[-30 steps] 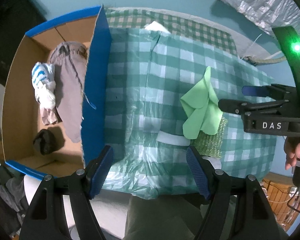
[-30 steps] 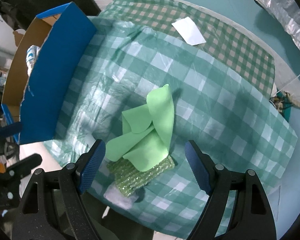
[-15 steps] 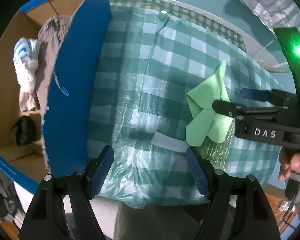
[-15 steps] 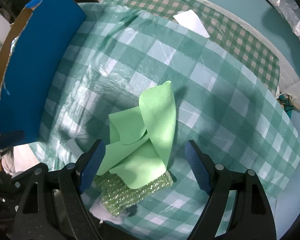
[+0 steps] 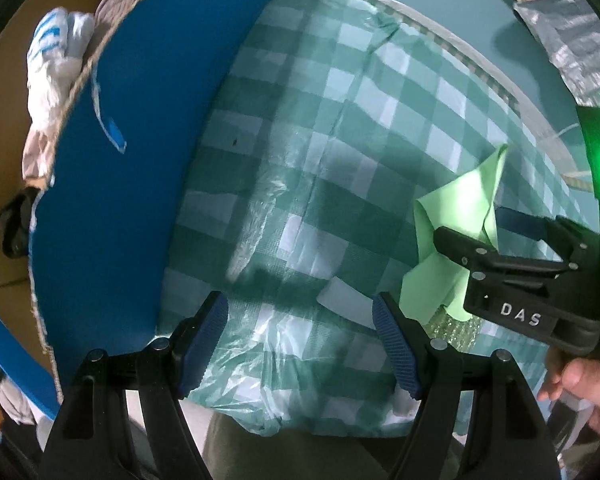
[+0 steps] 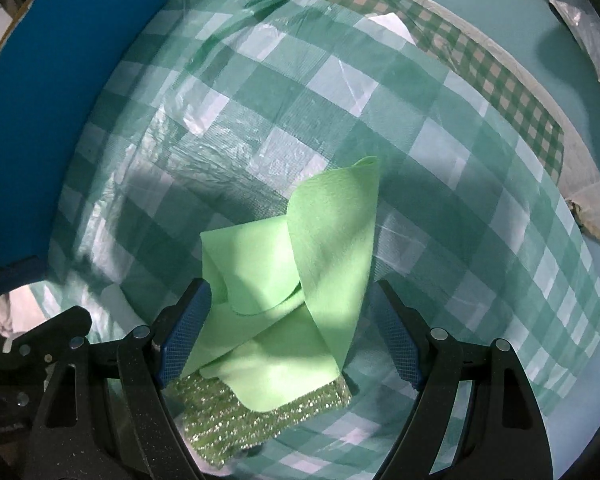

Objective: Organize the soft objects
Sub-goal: 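Grasp the light-green cloth with the right tool while the left tool approaches the white strip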

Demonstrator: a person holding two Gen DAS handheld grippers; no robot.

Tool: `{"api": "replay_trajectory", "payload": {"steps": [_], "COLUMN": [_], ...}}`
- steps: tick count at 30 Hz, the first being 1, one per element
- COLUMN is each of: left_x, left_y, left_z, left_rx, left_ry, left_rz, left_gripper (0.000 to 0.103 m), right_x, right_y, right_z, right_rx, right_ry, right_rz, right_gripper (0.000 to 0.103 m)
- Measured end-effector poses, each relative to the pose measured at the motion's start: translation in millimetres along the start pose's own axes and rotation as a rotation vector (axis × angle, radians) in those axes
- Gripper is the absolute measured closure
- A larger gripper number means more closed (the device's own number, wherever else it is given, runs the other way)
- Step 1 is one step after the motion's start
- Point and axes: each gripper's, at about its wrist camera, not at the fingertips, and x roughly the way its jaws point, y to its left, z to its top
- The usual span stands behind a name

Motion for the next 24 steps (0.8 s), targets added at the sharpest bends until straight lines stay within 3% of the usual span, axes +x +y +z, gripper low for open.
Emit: {"api": "replay_trajectory", "payload": {"steps": [8,11,14,17,18,19,24], "left_x": [7.7,9.4,7.2,7.7,7.5,7.2,4.7], "left_y": [11.1,15.1,15.4,16.7,16.9,14.3,7.9], "left_z": [5.5,7.1,6.4,4.7,4.4,4.0,3.0], "left_rx": [-0.066,-0.077,-0.076,-0.078,-0.080,-0.081,-0.090], "left_ry": [0.024,0.033,0.032,0.036,0.037,0.038,0.043], "left_rz": [-0.018,-0.018,-0.021,-0.022,-0.023,-0.024,-0.040], "left_gripper": [0.027,0.027,0.027,0.027,0.027,0.027,0.026], "right_x": [6.3,5.1,1.3,-2.1,-3.3,-3.5,-9.5], "right_y": [16.0,22.4,29.7,33.6,32.8,31.7,20.7], "right_z": [-2.3,-4.7,-6.2,-7.4,-7.4,-7.4,-9.6], "right_rx": [-0.068,-0.105,-0.137,-0.158,-0.159,-0.155,-0.106], "right_ry": [-0.006,-0.019,-0.029,-0.037,-0.039,-0.036,-0.049], "right_rz": [-0.066,-0.082,-0.083,-0.078,-0.070,-0.057,0.001], "right_gripper": [0.021,0.028,0.047,0.074,0.089,0.094,0.095]}}
